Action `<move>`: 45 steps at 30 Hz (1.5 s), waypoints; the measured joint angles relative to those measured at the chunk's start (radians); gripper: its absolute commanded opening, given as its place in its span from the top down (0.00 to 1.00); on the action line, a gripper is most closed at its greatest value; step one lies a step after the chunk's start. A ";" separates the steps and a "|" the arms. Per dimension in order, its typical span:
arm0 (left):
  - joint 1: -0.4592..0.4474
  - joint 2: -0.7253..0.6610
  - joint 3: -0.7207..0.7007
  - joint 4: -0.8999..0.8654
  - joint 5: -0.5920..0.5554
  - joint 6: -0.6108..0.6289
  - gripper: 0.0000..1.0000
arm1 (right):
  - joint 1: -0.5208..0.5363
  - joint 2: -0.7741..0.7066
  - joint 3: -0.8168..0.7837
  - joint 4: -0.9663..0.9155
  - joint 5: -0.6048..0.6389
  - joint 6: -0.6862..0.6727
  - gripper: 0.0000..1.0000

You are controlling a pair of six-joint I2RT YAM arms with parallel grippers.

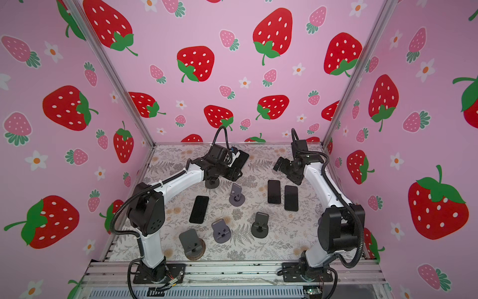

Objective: Remove the phone from the phone stand
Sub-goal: Place the phone at the top-center of the table.

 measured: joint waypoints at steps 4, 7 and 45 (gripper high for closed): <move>0.017 0.058 0.040 -0.021 -0.003 -0.006 0.38 | -0.003 0.000 -0.018 0.006 -0.021 -0.004 0.00; 0.028 0.093 0.063 -0.029 -0.019 -0.016 0.38 | -0.003 0.000 -0.025 0.015 -0.034 -0.006 0.00; 0.027 0.347 0.218 -0.069 -0.001 -0.077 0.33 | -0.007 0.000 -0.083 0.053 -0.134 0.010 0.00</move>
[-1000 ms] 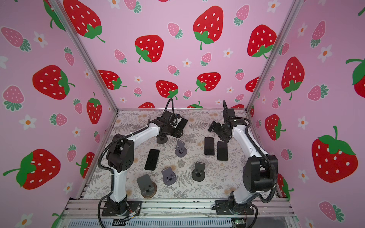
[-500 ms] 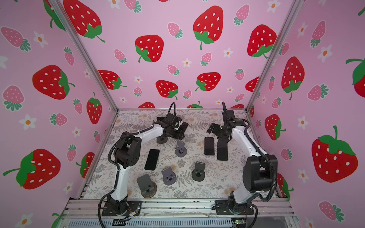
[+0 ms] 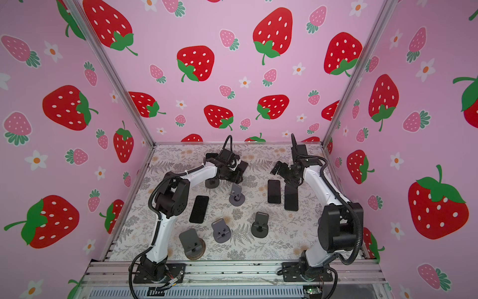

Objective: Remove the phone from the phone stand
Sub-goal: Place the phone at the top-center of the table.

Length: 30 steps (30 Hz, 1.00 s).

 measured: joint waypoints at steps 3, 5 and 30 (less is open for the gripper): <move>-0.002 0.001 0.000 0.000 0.001 0.002 0.31 | 0.000 0.000 0.000 0.000 0.000 0.000 0.00; -0.002 0.002 0.002 -0.002 0.002 0.005 0.30 | 0.000 0.000 0.000 0.000 0.000 0.000 0.00; -0.003 0.002 0.002 -0.005 0.001 0.054 0.28 | 0.024 0.049 -0.007 0.166 -0.044 0.013 0.00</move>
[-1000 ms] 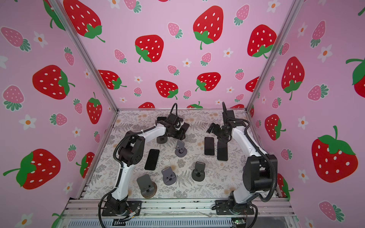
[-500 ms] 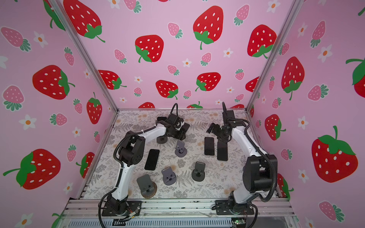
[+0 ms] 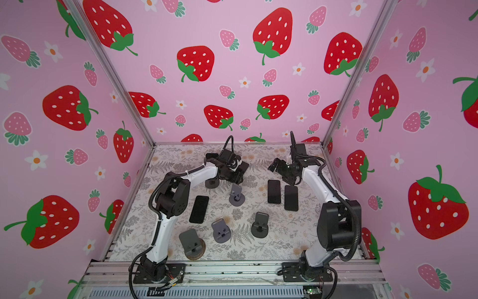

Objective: Remove the phone from the phone stand
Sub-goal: Place the phone at the top-center of the table.

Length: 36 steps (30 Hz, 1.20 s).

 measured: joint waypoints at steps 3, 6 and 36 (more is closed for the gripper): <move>0.000 0.000 0.000 0.000 0.003 0.010 0.26 | 0.019 0.061 0.008 0.045 -0.009 0.036 0.00; 0.001 0.001 0.000 -0.001 0.007 0.018 0.24 | 0.032 0.114 0.008 0.068 -0.024 0.063 0.00; 0.012 -0.090 0.026 0.002 0.026 0.000 0.22 | 0.042 0.027 -0.005 0.047 0.116 -0.012 0.00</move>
